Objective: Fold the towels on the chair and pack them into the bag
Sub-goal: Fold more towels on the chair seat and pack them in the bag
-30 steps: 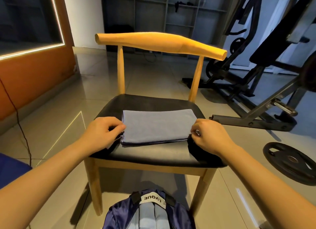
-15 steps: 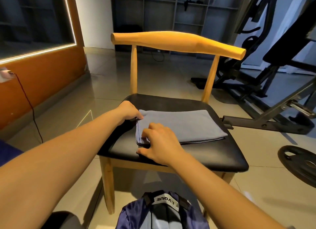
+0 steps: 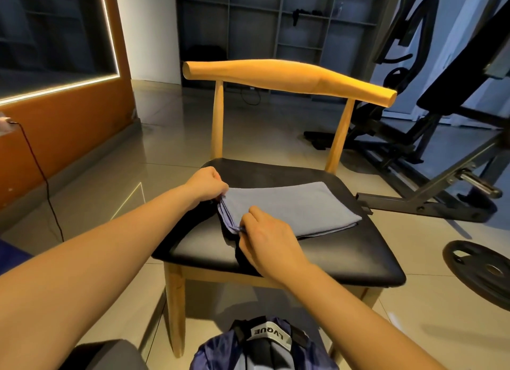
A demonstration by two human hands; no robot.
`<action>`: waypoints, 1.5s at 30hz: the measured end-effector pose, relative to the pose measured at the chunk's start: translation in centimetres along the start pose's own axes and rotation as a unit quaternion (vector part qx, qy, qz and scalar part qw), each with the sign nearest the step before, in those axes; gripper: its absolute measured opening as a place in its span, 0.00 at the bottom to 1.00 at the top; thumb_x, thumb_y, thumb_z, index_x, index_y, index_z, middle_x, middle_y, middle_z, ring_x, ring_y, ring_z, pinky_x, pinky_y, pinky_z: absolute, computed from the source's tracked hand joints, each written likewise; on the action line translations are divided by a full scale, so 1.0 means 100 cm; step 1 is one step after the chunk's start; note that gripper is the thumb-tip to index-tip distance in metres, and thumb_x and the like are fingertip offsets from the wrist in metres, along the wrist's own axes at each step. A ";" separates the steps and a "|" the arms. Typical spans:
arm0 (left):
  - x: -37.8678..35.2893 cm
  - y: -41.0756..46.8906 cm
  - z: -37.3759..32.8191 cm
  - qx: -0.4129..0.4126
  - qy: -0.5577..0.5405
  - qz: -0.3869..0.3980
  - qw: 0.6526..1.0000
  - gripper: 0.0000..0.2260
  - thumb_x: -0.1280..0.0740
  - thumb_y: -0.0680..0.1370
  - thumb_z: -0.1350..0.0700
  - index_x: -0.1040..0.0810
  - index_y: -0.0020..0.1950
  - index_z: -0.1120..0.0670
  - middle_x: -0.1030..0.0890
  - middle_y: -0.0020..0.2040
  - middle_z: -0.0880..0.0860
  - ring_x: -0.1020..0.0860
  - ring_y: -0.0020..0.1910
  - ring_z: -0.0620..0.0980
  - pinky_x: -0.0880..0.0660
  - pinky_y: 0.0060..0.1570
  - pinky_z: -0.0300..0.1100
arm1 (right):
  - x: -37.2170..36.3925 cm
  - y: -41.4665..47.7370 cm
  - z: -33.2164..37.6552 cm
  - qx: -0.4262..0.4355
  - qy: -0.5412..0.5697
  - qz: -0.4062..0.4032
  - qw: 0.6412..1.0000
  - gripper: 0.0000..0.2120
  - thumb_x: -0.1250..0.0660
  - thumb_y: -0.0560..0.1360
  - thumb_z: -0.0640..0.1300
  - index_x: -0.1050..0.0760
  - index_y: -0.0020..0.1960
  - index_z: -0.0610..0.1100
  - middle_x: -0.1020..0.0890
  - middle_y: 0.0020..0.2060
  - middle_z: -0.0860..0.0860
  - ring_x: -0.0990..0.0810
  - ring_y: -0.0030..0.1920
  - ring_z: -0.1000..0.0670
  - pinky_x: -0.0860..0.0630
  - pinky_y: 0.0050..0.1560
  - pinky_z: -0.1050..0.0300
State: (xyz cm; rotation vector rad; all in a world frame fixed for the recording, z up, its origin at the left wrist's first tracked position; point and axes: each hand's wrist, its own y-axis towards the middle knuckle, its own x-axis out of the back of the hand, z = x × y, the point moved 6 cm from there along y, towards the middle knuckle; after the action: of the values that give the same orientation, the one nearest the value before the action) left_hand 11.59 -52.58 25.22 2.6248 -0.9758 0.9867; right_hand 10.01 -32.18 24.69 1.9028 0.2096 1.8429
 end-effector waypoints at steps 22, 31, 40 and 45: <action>-0.015 -0.145 0.034 -0.250 0.095 0.077 0.961 0.17 0.26 0.77 0.58 0.22 0.60 0.41 0.20 0.49 0.41 0.20 0.43 0.40 0.21 0.43 0.34 | 0.038 -0.082 -0.085 -0.141 0.220 0.118 0.958 0.09 0.31 0.78 0.45 0.24 0.57 0.53 0.18 0.50 0.54 0.19 0.43 0.52 0.18 0.44 0.52; -0.009 -0.160 0.024 -0.447 0.305 -0.077 0.837 0.10 0.22 0.73 0.52 0.14 0.53 0.49 0.21 0.48 0.48 0.22 0.44 0.47 0.23 0.40 0.37 | 0.028 -0.088 -0.037 0.060 -0.163 0.065 0.983 0.17 0.24 0.70 0.48 0.28 0.52 0.45 0.27 0.48 0.47 0.29 0.30 0.46 0.31 0.22 0.51; -0.009 -0.154 0.028 -0.433 0.248 -0.080 0.863 0.07 0.30 0.79 0.48 0.15 0.51 0.49 0.21 0.52 0.45 0.24 0.49 0.44 0.22 0.47 0.42 | 0.018 -0.095 -0.023 0.086 -0.191 0.027 0.978 0.23 0.27 0.70 0.62 0.29 0.48 0.45 0.28 0.44 0.46 0.29 0.39 0.45 0.34 0.35 0.50; -0.011 -0.142 0.030 -0.381 0.181 -0.069 0.904 0.04 0.29 0.79 0.50 0.16 0.47 0.48 0.21 0.50 0.41 0.26 0.49 0.44 0.24 0.50 0.45 | 0.010 -0.091 -0.023 0.062 -0.208 0.013 0.976 0.10 0.29 0.70 0.44 0.30 0.44 0.44 0.29 0.40 0.46 0.33 0.39 0.44 0.41 0.39 0.49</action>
State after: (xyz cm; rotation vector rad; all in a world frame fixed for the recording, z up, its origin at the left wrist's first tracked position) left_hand 21.59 -42.20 23.16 1.7591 -0.8387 0.7940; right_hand 9.82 -23.30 21.59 2.3364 0.1609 1.4297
